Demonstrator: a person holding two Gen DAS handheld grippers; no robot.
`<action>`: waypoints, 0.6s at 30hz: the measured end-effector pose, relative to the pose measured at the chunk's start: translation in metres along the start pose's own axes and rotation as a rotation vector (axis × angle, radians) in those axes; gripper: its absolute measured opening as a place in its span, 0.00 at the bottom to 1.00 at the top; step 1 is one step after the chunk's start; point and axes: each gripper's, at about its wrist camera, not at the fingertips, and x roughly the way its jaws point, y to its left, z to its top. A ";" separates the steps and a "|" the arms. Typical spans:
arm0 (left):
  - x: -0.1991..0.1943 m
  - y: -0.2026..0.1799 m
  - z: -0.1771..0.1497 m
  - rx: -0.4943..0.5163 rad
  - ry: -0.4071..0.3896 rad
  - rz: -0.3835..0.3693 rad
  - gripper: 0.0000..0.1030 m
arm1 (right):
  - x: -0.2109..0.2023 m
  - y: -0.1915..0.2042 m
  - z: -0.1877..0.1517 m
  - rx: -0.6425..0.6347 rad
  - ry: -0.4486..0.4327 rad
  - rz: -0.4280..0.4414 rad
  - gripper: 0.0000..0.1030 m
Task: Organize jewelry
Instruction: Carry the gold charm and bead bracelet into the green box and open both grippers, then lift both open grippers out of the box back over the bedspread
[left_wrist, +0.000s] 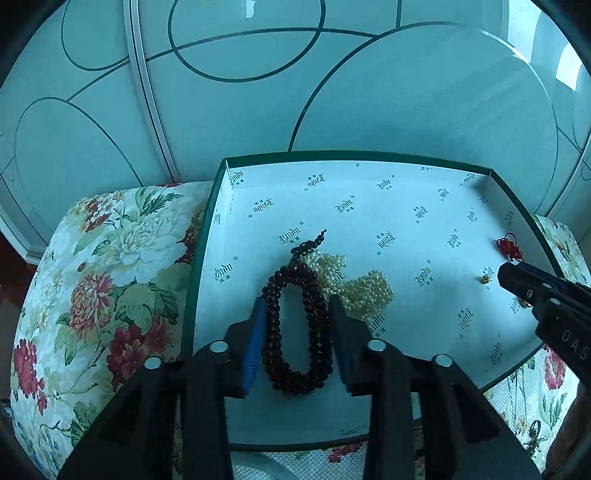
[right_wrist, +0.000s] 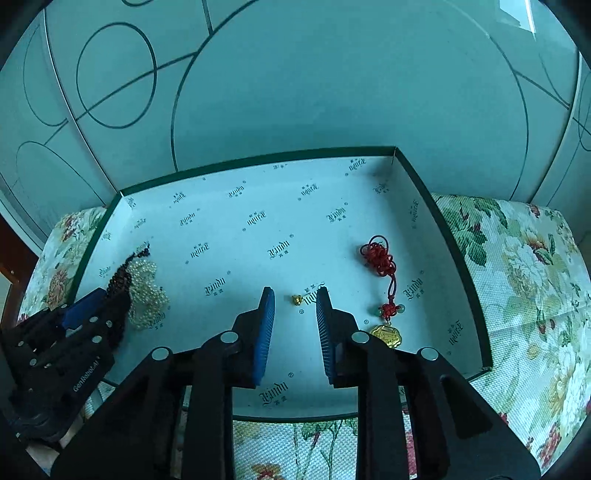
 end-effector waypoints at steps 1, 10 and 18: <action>-0.005 0.001 0.001 -0.002 -0.010 -0.002 0.49 | -0.010 0.000 0.002 0.006 -0.017 0.003 0.23; -0.062 0.021 -0.020 -0.039 -0.026 -0.020 0.61 | -0.090 -0.006 -0.029 0.058 -0.101 -0.032 0.23; -0.096 0.038 -0.090 -0.071 0.035 0.010 0.61 | -0.121 -0.006 -0.116 0.090 -0.027 -0.091 0.23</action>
